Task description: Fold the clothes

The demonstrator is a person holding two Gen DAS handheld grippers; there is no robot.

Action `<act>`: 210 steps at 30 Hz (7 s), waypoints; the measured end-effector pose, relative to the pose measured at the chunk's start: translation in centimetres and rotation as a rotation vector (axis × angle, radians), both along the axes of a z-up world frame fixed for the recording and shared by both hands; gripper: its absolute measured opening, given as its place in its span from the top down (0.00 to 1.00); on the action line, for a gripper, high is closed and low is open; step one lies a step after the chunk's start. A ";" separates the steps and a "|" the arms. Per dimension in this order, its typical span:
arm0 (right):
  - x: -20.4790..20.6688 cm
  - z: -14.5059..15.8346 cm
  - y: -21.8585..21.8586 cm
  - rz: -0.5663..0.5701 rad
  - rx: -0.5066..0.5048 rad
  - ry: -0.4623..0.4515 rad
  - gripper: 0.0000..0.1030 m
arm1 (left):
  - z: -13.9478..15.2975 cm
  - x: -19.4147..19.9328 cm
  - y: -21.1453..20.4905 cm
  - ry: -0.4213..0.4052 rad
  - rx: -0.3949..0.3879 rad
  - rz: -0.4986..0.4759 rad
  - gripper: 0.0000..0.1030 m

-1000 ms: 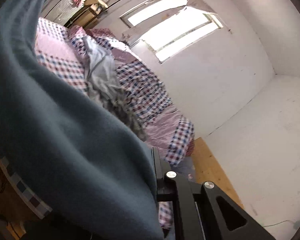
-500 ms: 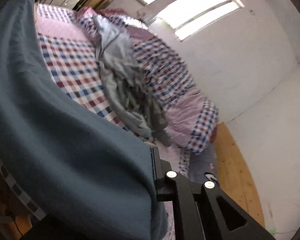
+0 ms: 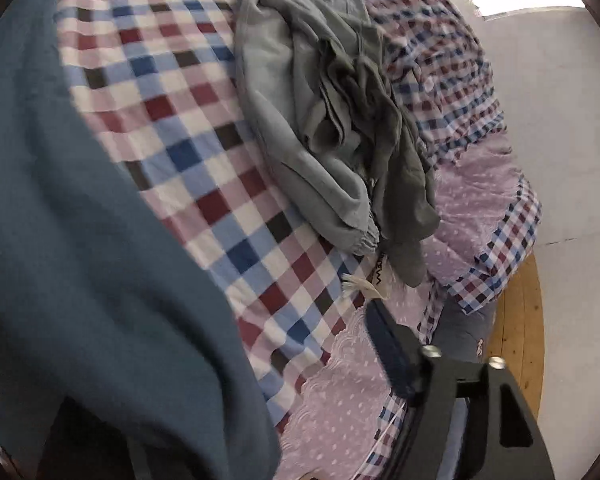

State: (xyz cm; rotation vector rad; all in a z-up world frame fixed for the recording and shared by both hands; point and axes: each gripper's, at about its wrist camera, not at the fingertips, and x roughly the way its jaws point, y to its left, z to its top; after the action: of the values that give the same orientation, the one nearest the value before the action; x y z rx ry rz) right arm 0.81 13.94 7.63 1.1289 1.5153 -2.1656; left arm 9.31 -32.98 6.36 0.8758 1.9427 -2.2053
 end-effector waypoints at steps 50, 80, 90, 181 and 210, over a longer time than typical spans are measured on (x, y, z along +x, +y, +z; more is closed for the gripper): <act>17.6 -1.7 21.7 -0.586 -1.057 -0.260 0.56 | 0.3 14.4 11.7 0.053 -0.551 -0.345 0.27; 17.9 -0.7 24.4 -0.760 -0.977 -0.050 0.94 | -0.6 15.0 11.6 -0.027 -0.605 -0.295 0.27; 17.0 1.5 20.5 -0.628 -1.011 0.035 0.56 | -2.1 17.3 6.9 -0.083 -0.535 -0.129 0.27; 33.5 -7.4 -22.9 0.523 -0.713 -0.108 0.44 | -7.6 24.8 6.3 0.221 0.093 -0.217 0.20; 34.5 -8.4 -24.0 0.619 -0.664 -0.234 0.49 | -10.2 25.8 6.0 -0.005 0.047 -0.186 0.20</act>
State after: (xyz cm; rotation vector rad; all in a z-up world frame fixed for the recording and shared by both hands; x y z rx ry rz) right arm 35.31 -10.03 -0.77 0.5577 0.7852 -1.7938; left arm 35.13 -26.99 -3.80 1.1105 1.9926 -2.2590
